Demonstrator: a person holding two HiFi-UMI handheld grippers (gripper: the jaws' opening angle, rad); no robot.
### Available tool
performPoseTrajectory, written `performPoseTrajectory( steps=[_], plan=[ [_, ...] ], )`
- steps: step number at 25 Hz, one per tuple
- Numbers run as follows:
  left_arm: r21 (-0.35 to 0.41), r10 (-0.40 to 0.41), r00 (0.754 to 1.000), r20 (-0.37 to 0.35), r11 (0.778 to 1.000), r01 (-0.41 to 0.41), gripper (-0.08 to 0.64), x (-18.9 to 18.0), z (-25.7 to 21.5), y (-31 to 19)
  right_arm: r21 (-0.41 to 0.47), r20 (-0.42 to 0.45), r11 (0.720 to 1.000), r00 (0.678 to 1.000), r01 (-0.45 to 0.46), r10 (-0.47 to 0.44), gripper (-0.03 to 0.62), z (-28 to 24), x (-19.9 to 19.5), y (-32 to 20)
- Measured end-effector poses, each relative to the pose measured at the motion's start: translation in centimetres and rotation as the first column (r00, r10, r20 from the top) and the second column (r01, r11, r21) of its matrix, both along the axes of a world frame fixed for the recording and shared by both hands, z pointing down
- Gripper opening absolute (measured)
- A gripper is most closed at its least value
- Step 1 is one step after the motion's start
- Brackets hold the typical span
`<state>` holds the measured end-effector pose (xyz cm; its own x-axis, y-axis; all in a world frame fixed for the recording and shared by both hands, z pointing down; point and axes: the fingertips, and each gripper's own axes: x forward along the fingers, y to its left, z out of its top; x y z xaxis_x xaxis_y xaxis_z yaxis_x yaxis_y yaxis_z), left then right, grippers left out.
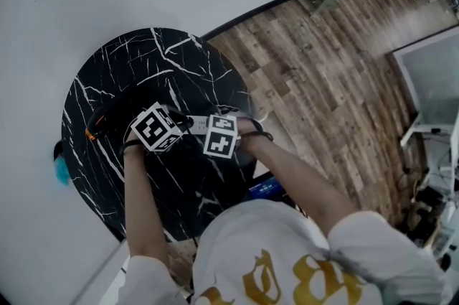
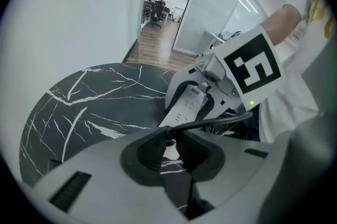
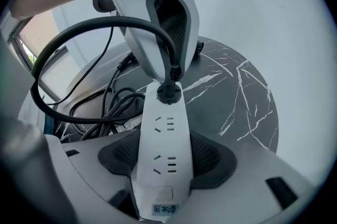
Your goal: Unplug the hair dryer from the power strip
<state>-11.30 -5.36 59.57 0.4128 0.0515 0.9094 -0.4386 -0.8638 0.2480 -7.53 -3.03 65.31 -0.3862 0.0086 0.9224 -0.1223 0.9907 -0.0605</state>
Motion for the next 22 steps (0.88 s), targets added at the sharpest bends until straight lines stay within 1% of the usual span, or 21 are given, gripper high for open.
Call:
performPoseTrajectory(
  steps=[1,4,5,7,9,11,12,14,16,18,19,22],
  plan=[
    [0.016,0.007,1.0,0.015,1.0,-0.007,0.055,-0.1,0.0,0.2,-0.001,-0.001,1.0,1.0,-0.001,0.001,0.268,0.0,0.0,0.0],
    [0.09,0.038,0.994,0.098,0.995,-0.047,0.052,-0.3,0.1,1.0,-0.002,0.001,1.0,1.0,0.006,-0.006,0.268,-0.1,-0.1,0.0],
    [0.096,0.039,0.994,0.107,0.994,-0.05,0.049,-0.4,0.1,1.2,0.0,0.001,1.0,1.0,0.009,-0.009,0.268,-0.1,-0.2,0.0],
    [0.065,0.033,0.996,0.082,0.997,-0.038,0.048,-0.4,0.1,1.0,0.006,-0.002,1.0,1.0,0.012,-0.012,0.268,0.0,0.0,0.0],
    [0.029,0.026,0.999,0.035,0.999,-0.027,0.048,-0.2,-0.1,0.5,0.006,-0.001,1.0,1.0,0.011,-0.011,0.268,0.0,0.0,0.0],
    [0.014,0.03,0.999,0.016,0.999,-0.03,0.048,-0.1,-0.3,0.2,0.005,-0.002,1.0,1.0,0.007,-0.007,0.268,0.1,0.0,0.0],
    [0.016,0.035,0.999,0.025,0.999,-0.036,0.046,-0.2,-0.3,0.3,0.005,-0.002,1.0,1.0,0.006,-0.006,0.268,0.1,0.0,0.0],
    [0.039,0.051,0.997,0.066,0.998,-0.054,0.044,-0.3,-0.2,0.8,0.005,0.002,1.0,1.0,0.009,-0.009,0.268,0.0,-0.1,0.0],
    [0.086,0.074,0.993,0.093,0.993,-0.082,0.046,-0.3,0.1,1.0,0.006,0.005,1.0,1.0,0.011,-0.011,0.268,0.0,-0.1,0.0],
    [0.138,0.116,0.988,0.104,0.982,-0.129,0.049,-0.1,0.4,1.0,0.008,0.001,1.0,1.0,0.01,-0.01,0.268,0.0,-0.1,0.0],
    [0.152,0.132,0.985,0.111,0.977,-0.148,0.056,0.0,0.7,0.9,0.008,0.001,1.0,1.0,0.009,-0.009,0.268,0.0,-0.1,0.0],
    [0.143,0.16,0.978,0.136,0.973,-0.179,0.055,0.2,1.6,0.8,0.008,0.004,1.0,1.0,0.007,-0.007,0.268,0.0,-0.1,0.0]
  ],
)
